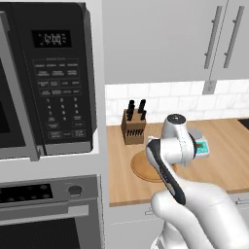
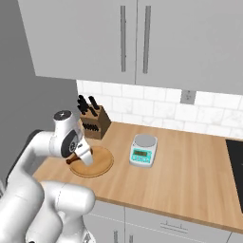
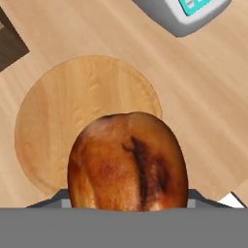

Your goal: Pick up the knife from the drawer and place it on the cutting board. Then place the meat from the plate to the cutting board.

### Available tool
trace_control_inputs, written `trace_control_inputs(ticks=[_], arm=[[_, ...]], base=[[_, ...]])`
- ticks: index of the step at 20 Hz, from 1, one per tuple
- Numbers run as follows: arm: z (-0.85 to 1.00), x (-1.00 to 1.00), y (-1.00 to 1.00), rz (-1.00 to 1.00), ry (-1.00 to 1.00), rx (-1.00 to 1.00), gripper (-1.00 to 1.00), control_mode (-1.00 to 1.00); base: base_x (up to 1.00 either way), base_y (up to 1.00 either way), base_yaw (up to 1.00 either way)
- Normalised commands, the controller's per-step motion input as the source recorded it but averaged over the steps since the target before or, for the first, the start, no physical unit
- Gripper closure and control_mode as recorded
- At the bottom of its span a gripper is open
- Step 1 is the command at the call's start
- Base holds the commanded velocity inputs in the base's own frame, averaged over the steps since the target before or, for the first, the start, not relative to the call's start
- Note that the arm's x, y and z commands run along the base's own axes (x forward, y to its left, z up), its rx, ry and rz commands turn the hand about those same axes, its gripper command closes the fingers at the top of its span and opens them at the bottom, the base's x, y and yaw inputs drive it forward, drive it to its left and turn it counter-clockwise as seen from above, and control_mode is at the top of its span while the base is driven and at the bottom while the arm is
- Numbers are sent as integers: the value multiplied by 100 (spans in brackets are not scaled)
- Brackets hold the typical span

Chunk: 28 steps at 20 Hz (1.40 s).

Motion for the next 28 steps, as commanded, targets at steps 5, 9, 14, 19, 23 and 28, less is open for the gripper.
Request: trace_control_inputs(ticks=[5, 9, 14, 19, 23, 28], arm=[[89, -83, 0, 1, 0, 0, 100, -100], [50, -96, 0, 2, 0, -1, 100, -100], [4, -20, 0, 0, 0, -1, 100, 100], [0, 0, 0, 0, 0, 0, 100, 100], [0, 0, 0, 0, 0, 0, 100, 100], [0, 0, 0, 0, 0, 0, 100, 100]], base=[[0, 0, 0], [0, 0, 0], [-80, -15, 0], [-91, -83, -3], [-41, -100, -11], [-17, -100, -11]])
